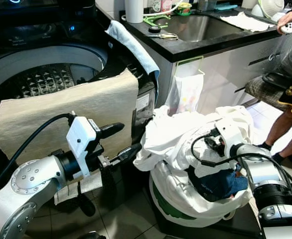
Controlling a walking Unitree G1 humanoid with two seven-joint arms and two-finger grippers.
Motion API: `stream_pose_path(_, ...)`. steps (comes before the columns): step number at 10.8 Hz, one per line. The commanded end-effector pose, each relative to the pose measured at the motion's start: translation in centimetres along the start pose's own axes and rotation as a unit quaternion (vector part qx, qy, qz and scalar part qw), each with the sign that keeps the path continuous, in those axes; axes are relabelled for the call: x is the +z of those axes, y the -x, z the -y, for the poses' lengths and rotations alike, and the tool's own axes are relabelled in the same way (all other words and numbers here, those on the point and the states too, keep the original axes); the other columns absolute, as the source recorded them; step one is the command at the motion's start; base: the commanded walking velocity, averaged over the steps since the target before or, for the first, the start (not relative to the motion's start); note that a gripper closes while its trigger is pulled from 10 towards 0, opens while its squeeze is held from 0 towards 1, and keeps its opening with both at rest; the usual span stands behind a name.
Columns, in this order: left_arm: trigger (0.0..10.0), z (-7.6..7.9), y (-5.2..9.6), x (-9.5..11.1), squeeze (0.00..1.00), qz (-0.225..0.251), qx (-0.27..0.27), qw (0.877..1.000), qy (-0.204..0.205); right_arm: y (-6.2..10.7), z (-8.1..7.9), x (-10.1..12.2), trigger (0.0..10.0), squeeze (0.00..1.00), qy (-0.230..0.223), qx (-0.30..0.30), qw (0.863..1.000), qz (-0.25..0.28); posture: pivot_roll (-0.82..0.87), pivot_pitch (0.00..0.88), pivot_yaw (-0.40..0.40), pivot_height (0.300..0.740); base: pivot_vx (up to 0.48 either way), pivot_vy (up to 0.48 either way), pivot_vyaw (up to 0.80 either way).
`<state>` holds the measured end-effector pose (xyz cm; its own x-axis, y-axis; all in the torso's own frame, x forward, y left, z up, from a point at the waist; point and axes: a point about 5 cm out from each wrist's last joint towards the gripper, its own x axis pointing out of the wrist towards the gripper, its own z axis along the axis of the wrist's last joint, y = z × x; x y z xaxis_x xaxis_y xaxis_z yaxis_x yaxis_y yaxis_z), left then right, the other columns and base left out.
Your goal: Clothes washing
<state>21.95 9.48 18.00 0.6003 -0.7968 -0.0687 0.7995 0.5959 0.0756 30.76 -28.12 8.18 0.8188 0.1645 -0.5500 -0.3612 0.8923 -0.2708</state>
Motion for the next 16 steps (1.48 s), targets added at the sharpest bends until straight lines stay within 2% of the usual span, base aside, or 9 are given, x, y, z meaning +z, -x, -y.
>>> stream_pose_path(1,10.0,0.1,0.0,0.4,0.0,0.001,-0.008,1.0,-0.008,0.2,0.5,0.0,0.0,0.0,0.001,-0.007,1.0,-0.002,0.03,0.012,0.009,0.719,0.0,0.0,0.0)
stream_pose_path(5,10.0,0.1,-0.1,0.4,0.0,0.002,-0.007,1.0,-0.01,0.5,1.0,0.3,0.0,0.0,0.0,-0.013,1.0,0.006,0.03,0.003,0.005,0.719,0.0,0.0,0.0)
stream_pose_path(6,10.0,0.1,0.0,0.4,0.0,0.002,-0.005,1.0,-0.012,1.0,1.4,1.2,0.0,0.0,0.002,-0.008,1.0,0.03,0.03,0.0,0.002,0.719,0.0,0.0,0.0)
stream_pose_path(9,10.0,0.1,0.2,0.2,0.0,0.002,-0.003,1.0,-0.011,4.8,3.2,5.8,0.0,0.0,-0.006,0.018,0.989,0.147,0.02,0.0,0.003,0.719,0.0,0.0,0.0)
stream_pose_path(10,10.0,0.2,0.1,0.2,0.0,0.003,-0.005,1.0,-0.011,7.1,4.2,8.5,0.0,0.0,-0.014,0.032,0.977,0.211,0.01,0.0,0.006,0.719,0.0,0.0,0.0)
stream_pose_path(12,10.0,0.2,0.0,0.2,0.0,0.007,-0.008,1.0,-0.011,10.7,5.3,12.2,0.0,0.0,-0.034,0.052,0.951,0.303,0.01,0.0,0.003,0.719,0.0,0.0,0.0)
stream_pose_path(14,10.0,0.0,-0.2,0.4,0.0,0.014,-0.006,1.0,-0.01,14.8,7.0,18.0,0.0,0.0,-0.053,0.051,0.898,0.433,-0.01,0.0,0.005,0.719,0.0,0.0,0.0)
stream_pose_path(15,10.0,-0.1,-0.3,0.4,0.0,0.017,-0.006,1.0,-0.009,16.6,8.2,21.3,0.0,0.0,-0.083,0.021,0.861,0.502,-0.01,0.0,0.006,0.719,0.0,0.0,0.0)
stream_pose_path(16,10.0,-0.2,-0.6,0.5,0.0,0.022,-0.005,1.0,-0.01,18.5,8.6,24.6,0.0,0.0,-0.098,0.008,0.822,0.562,-0.01,0.0,0.003,0.719,0.0,0.0,0.0)
